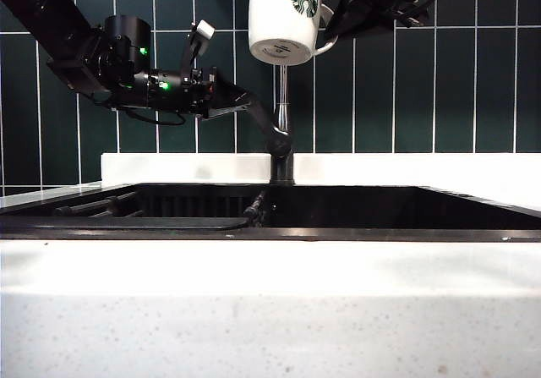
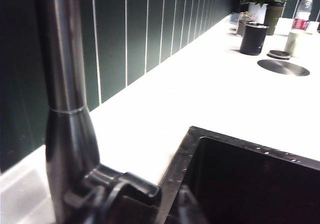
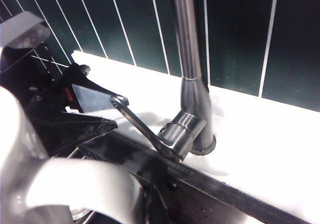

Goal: Pick up the mug next to the sink, go to the faucet to get some water, pour the water into the sink, and finally put the mug back to its place.

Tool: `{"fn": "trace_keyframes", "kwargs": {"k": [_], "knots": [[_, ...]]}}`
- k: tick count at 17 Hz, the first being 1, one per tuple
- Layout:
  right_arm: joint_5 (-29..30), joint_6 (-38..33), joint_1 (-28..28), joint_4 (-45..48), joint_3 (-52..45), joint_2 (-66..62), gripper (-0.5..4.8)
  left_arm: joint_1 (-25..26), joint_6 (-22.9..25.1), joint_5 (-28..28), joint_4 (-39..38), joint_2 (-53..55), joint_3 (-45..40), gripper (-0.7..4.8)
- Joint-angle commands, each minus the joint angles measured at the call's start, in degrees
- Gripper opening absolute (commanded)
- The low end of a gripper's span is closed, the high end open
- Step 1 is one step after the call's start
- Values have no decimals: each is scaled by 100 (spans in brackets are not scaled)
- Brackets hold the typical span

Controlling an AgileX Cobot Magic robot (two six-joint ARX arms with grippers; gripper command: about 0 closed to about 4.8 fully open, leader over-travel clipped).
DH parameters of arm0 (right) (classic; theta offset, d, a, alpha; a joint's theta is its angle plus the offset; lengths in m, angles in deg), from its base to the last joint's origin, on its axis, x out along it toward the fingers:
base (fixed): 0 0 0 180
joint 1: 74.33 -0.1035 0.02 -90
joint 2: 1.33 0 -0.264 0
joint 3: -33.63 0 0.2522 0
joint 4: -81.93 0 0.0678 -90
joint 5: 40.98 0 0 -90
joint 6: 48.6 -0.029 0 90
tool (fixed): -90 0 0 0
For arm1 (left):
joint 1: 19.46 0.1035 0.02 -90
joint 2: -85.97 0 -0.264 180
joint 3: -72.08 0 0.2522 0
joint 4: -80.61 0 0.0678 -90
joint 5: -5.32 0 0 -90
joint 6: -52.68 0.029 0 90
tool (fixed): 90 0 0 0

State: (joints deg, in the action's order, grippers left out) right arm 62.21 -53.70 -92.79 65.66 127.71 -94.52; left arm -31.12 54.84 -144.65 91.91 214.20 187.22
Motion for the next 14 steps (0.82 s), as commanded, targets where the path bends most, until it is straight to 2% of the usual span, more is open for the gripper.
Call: {"fn": "trace_keyframes", "kwargs": {"k": [1,3,7,12,14], "knots": [[74,-68,-13,284,66,63,-1,-44,-284,-844,-17,-31,26,184],[72,-63,-13,262,66,63,-1,-46,-306,-977,-127,-31,26,184],[74,-22,-13,225,66,63,-1,-44,-245,-898,-225,-31,26,184],[76,111,-11,151,66,61,-1,-44,107,208,-225,-28,26,184],[90,361,-13,133,66,61,-1,-44,149,420,-227,-28,26,184]]}}
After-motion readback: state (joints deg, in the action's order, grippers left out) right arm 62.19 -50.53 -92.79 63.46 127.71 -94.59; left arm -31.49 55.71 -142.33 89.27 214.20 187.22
